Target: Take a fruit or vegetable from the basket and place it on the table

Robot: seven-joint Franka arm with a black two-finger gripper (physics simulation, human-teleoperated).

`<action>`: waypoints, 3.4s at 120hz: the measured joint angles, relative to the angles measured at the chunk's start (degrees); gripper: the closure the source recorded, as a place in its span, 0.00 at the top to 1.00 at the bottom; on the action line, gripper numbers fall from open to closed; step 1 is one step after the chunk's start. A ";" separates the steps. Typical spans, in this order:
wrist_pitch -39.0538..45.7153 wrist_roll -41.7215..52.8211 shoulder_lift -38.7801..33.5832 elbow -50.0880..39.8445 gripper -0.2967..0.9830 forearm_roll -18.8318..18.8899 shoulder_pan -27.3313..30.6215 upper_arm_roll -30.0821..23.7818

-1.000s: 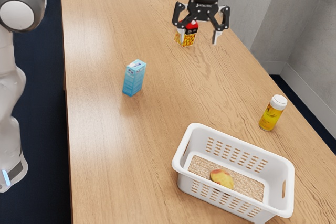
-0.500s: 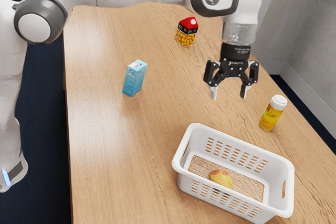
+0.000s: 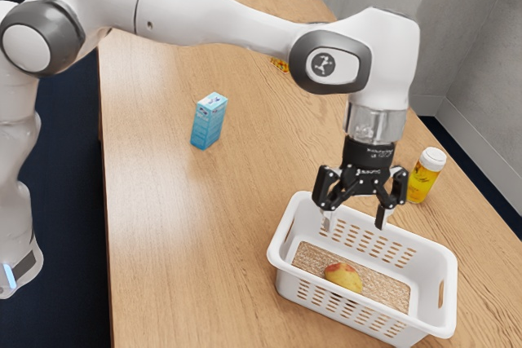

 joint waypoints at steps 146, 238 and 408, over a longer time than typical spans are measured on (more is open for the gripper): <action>5.63 13.23 4.19 -2.36 0.77 2.50 5.53 1.56; 6.95 32.99 7.41 -4.11 0.77 8.12 3.72 0.41; 17.78 14.59 6.81 -12.19 0.77 -2.14 2.71 0.26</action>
